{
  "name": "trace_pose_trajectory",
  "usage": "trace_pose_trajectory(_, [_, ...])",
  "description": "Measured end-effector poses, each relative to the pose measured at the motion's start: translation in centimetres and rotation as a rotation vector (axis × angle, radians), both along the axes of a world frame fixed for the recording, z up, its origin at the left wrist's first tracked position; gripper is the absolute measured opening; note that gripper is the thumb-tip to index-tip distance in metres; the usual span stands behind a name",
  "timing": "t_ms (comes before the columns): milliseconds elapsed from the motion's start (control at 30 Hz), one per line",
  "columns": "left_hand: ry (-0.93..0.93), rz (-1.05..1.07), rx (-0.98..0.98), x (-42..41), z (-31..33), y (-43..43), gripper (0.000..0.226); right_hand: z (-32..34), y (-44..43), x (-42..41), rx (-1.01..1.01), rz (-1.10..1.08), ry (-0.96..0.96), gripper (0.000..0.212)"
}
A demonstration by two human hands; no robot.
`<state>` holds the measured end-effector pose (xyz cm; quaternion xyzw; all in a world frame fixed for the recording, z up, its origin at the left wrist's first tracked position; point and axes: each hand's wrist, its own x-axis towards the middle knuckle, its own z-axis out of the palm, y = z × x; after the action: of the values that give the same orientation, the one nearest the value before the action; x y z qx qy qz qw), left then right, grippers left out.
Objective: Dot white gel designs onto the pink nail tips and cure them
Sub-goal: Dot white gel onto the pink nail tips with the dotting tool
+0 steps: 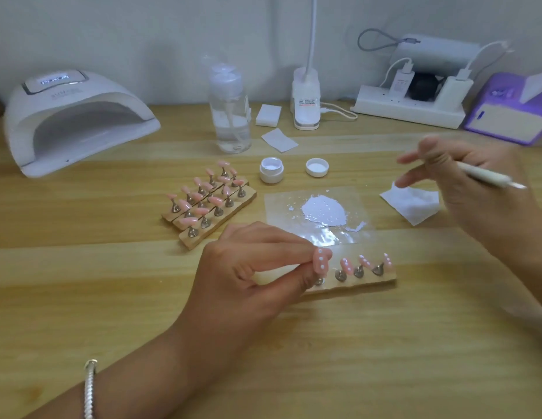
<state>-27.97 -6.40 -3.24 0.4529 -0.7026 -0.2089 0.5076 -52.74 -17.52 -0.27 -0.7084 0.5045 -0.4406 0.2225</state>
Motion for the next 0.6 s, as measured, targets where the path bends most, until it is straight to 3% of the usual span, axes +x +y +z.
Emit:
trace_pose_trajectory(133, [-0.006, 0.010, 0.004, -0.1, 0.0, 0.0, 0.013, -0.3, -1.2, -2.0, 0.069, 0.105, 0.446, 0.005])
trace_pose_trajectory(200, [-0.020, 0.015, -0.003, -0.1, 0.1, 0.0, 0.013, -0.3, -1.3, -2.6, 0.113, 0.181, 0.537, 0.023])
trace_pose_trajectory(267, [-0.019, 0.015, -0.008, -0.1, 0.1, 0.1, 0.011, -0.2, -1.4, -2.6, 0.123, 0.195, 0.533, 0.028])
trace_pose_trajectory(433, [-0.023, 0.030, -0.024, -0.2, 0.3, 0.0, 0.014, -0.7, -1.4, -2.2, 0.053, 0.176, 0.370, 0.010])
trace_pose_trajectory(533, [-0.032, 0.026, -0.039, -0.1, 0.2, -0.1, 0.009, -1.0, -1.5, -2.1, -0.018, 0.179, 0.353, 0.011])
trace_pose_trajectory(600, [-0.032, 0.025, -0.047, -0.1, 0.2, -0.1, 0.008, -0.9, -1.6, -2.2, -0.017, 0.154, 0.238, 0.010])
